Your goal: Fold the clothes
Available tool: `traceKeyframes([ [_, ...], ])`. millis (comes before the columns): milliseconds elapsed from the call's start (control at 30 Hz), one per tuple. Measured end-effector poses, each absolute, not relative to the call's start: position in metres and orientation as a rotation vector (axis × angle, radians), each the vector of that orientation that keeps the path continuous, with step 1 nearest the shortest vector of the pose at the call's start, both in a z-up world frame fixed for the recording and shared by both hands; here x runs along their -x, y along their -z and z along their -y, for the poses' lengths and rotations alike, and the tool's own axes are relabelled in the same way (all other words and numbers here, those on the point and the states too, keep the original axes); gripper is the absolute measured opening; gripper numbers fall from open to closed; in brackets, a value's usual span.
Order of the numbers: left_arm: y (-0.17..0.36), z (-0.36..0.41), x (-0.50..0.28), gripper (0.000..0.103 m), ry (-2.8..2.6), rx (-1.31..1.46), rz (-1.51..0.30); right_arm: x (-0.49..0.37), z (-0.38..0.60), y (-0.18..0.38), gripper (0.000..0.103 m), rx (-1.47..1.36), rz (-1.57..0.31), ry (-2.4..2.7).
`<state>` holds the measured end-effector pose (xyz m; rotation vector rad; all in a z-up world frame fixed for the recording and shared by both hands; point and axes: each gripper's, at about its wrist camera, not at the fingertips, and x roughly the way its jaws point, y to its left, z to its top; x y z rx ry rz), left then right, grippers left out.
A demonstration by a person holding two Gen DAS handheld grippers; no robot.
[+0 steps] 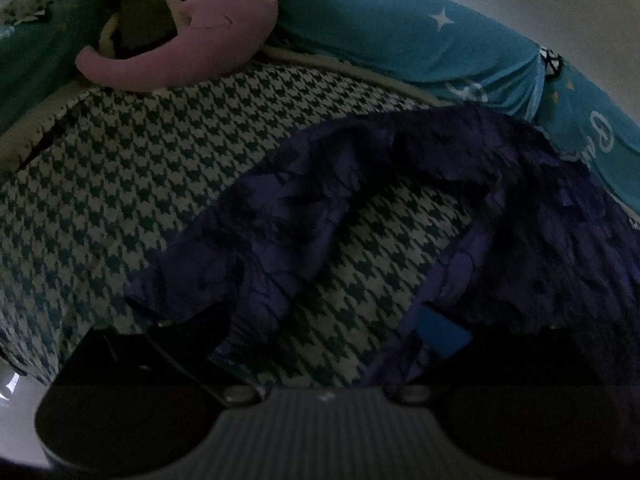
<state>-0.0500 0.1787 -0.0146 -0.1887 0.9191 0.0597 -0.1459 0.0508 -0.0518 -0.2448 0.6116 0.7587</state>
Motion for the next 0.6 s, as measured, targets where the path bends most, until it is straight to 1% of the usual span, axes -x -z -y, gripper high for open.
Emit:
traceKeyframes([
  [133,0.008,-0.184,0.052,0.103,-0.101,0.194,-0.871,0.148,-0.048,0.049,0.009,0.216,-0.633,-0.828],
  [267,0.008,-0.182,0.05,0.103,-0.122,0.191,-0.871,0.146,-0.049,0.057,0.016,0.227,-0.672,-0.808],
  [300,0.009,-0.179,0.05,0.103,-0.12,0.185,-0.873,0.149,-0.048,0.055,0.02,0.226,-0.669,-0.816],
  [333,0.009,-0.176,0.049,0.103,-0.115,0.178,-0.874,0.152,-0.047,0.052,0.031,0.227,-0.661,-0.828],
  [367,0.008,-0.172,0.049,0.103,-0.106,0.173,-0.871,0.155,-0.045,0.049,0.039,0.228,-0.653,-0.84],
  [400,0.008,-0.169,0.05,0.103,-0.098,0.168,-0.867,0.157,-0.043,0.047,0.041,0.227,-0.647,-0.837],
  [600,0.008,-0.149,0.048,0.103,-0.086,0.128,-0.851,0.158,-0.022,0.043,0.042,0.194,-0.673,-0.739],
])
